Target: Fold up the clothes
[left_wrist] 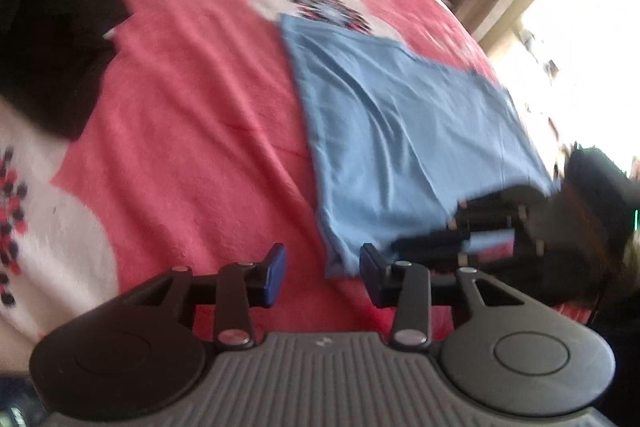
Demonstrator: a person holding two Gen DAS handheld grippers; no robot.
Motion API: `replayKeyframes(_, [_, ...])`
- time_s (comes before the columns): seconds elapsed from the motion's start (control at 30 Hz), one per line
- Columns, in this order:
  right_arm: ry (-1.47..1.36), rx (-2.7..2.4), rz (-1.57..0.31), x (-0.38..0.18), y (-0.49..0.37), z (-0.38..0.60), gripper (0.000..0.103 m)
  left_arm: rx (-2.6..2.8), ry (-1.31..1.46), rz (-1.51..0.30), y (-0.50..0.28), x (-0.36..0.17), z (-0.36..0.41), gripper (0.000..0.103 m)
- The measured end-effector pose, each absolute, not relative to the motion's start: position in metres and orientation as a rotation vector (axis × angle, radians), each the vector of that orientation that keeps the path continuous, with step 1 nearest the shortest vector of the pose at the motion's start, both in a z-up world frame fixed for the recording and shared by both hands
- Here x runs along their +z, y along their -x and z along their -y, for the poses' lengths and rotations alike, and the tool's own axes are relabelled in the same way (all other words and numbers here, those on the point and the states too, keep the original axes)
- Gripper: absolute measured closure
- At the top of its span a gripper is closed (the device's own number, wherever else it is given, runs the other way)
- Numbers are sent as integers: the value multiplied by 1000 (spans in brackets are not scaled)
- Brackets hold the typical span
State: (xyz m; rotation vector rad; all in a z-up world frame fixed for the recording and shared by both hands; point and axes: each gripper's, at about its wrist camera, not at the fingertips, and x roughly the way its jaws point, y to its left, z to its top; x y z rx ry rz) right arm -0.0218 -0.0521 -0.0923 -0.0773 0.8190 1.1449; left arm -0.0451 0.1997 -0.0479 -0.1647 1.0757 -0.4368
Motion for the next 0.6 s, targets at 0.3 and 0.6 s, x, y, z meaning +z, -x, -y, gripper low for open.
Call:
replayKeyframes(0.3, [83, 1115, -826, -93, 24, 53, 92, -516, -347, -930, 68, -46, -141, 95])
replayKeyframes(0.6, [82, 1071, -789, -89, 20, 60, 91, -419, -370, -971, 72, -34, -167, 98])
